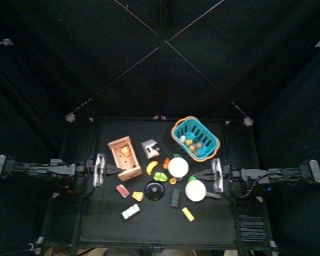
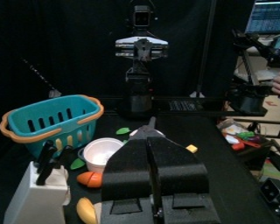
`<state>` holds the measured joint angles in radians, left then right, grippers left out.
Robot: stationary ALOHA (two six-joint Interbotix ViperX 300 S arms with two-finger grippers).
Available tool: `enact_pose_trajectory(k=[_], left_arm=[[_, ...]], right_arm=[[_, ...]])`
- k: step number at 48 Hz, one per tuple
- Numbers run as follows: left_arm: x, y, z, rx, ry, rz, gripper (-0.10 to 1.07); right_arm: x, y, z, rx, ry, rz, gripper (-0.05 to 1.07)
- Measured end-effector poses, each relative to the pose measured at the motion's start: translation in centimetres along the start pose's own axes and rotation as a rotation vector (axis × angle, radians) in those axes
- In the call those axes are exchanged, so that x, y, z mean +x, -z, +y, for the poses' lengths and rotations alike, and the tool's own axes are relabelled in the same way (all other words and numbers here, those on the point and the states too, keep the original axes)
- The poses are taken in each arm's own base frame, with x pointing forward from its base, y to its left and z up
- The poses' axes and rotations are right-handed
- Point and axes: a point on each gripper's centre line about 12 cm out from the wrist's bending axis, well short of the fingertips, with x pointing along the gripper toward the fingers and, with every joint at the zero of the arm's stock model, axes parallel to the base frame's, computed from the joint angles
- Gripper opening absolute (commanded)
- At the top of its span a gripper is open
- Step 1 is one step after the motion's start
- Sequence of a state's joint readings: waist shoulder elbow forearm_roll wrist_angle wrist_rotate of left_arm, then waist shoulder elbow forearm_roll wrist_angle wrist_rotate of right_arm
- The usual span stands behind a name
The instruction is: Grab rice
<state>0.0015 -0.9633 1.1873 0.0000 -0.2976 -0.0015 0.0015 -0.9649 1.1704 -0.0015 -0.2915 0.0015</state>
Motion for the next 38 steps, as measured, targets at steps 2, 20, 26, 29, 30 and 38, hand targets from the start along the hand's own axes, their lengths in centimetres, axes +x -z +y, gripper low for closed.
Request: enact_pose_trajectory(k=[2, 20, 26, 29, 30, 38], left_arm=[[0.0, 0.1, 0.0, -0.005, 0.000, 0.003, -0.03], [0.3, 0.4, 0.0, -0.064, -0.008, 0.022, -0.02], [1.0, 1.1, -0.1, -0.062, -0.006, 0.060, 0.00], [1.5, 1.6, -0.1, -0.063, -0.007, 0.083, 0.02], [1.7, 1.6, -0.1, -0.063, -0.007, 0.088, 0.03], [2.7, 2.6, -0.1, -0.062, -0.008, 0.128, 0.10]], right_arm=[[0.0, 0.0, 0.0, -0.002, 0.001, 0.000, 0.01], [2.3, 1.1, -1.6, 0.073, 0.081, 0.080, 0.02], [3.4, 1.4, -2.9, 0.126, 0.145, 0.111, 0.02], [4.0, 1.6, -3.6, 0.158, 0.178, 0.134, 0.02], [4.1, 1.7, -3.7, 0.167, 0.185, 0.145, 0.02], [4.9, 2.2, -4.8, 0.237, 0.236, 0.233, 0.02]])
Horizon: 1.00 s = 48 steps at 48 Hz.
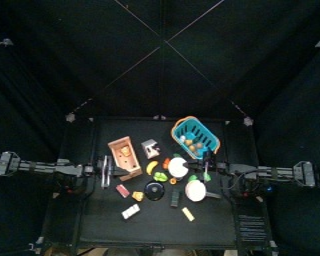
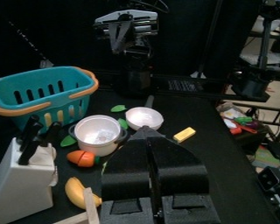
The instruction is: Grab rice
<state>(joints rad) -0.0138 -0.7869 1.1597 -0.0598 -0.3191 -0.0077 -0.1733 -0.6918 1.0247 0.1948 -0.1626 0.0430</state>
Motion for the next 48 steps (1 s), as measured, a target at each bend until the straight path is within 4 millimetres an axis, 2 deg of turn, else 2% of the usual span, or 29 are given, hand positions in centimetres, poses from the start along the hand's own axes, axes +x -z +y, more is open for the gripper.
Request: enact_pose_trajectory(k=[11, 28, 41, 48], left_arm=[[0.3, -0.1, 0.0, 0.000, -0.001, -0.026, 0.19], [0.2, 0.3, -0.2, -0.003, 0.008, -0.032, 0.20], [0.0, 0.7, -0.2, -0.002, 0.010, -0.030, 0.20], [-0.1, 1.0, -0.2, -0.002, 0.010, -0.031, 0.20]], right_arm=[[1.5, 0.6, -0.5, 0.027, 0.036, 0.159, 0.02], [4.5, 4.0, -1.3, 0.021, 0.076, 0.380, 0.02], [6.2, 5.4, -2.0, -0.041, 0.093, 0.464, 0.03], [6.4, 5.7, -2.5, -0.049, 0.106, 0.478, 0.13]])
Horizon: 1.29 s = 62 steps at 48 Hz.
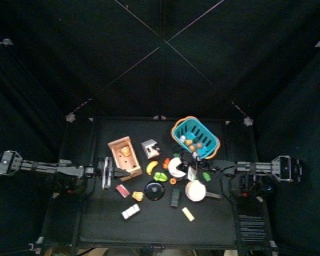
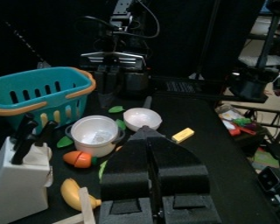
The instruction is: Grab rice
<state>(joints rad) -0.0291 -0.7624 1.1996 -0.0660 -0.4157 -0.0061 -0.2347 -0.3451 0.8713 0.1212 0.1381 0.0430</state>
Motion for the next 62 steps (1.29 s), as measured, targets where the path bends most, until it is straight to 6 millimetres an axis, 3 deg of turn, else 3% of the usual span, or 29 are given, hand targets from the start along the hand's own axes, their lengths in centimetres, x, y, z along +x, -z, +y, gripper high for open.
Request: enact_pose_trajectory(k=[14, 24, 34, 51, 62], left_arm=[[0.0, -0.1, -0.1, 0.000, 0.006, -0.015, 0.20], [-0.1, 0.2, -0.1, 0.000, 0.007, -0.009, 0.20], [-0.2, 0.4, -0.1, 0.001, 0.007, -0.004, 0.20], [-0.2, 0.6, -0.1, -0.001, 0.006, 0.002, 0.20], [-0.2, 0.6, -0.1, -0.001, 0.006, 0.002, 0.20]], right_arm=[[1.6, 1.4, -1.0, 0.010, 0.029, 0.079, 0.50], [2.9, 2.1, -2.2, 0.016, 0.063, 0.153, 0.70], [4.0, 2.2, -2.4, -0.015, 0.074, 0.225, 0.79], [5.4, 2.5, -2.7, -0.090, 0.091, 0.345, 0.81], [6.5, 2.9, -2.8, -0.105, 0.096, 0.394, 0.92]])
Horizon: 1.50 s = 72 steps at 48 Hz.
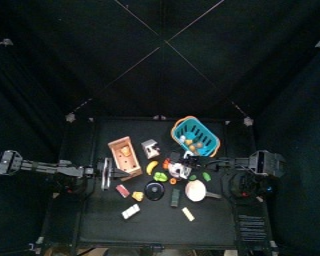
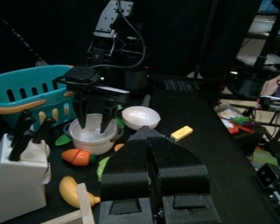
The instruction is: Grab rice
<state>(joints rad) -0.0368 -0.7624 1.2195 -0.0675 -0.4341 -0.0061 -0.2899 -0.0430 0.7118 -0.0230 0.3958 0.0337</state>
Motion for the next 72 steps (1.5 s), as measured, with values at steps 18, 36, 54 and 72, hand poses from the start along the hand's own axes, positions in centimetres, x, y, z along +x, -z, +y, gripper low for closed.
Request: enact_pose_trajectory(k=[18, 36, 54, 72], left_arm=[[-0.1, 0.2, 0.0, 0.000, 0.000, 0.005, 0.20], [-0.1, 0.3, 0.0, -0.003, -0.002, 0.008, 0.20], [-0.2, 0.4, 0.1, -0.004, -0.003, 0.008, 0.20], [-0.2, 0.5, 0.0, -0.004, -0.001, 0.014, 0.20]], right_arm=[[1.2, 0.5, 0.1, 0.003, 0.000, 0.058, 0.93], [0.9, -0.3, 0.4, -0.005, -0.003, 0.060, 0.93], [1.7, 0.2, 0.5, -0.021, -0.003, 0.089, 0.93], [3.0, 0.7, 0.4, -0.025, 0.002, 0.119, 0.86]])
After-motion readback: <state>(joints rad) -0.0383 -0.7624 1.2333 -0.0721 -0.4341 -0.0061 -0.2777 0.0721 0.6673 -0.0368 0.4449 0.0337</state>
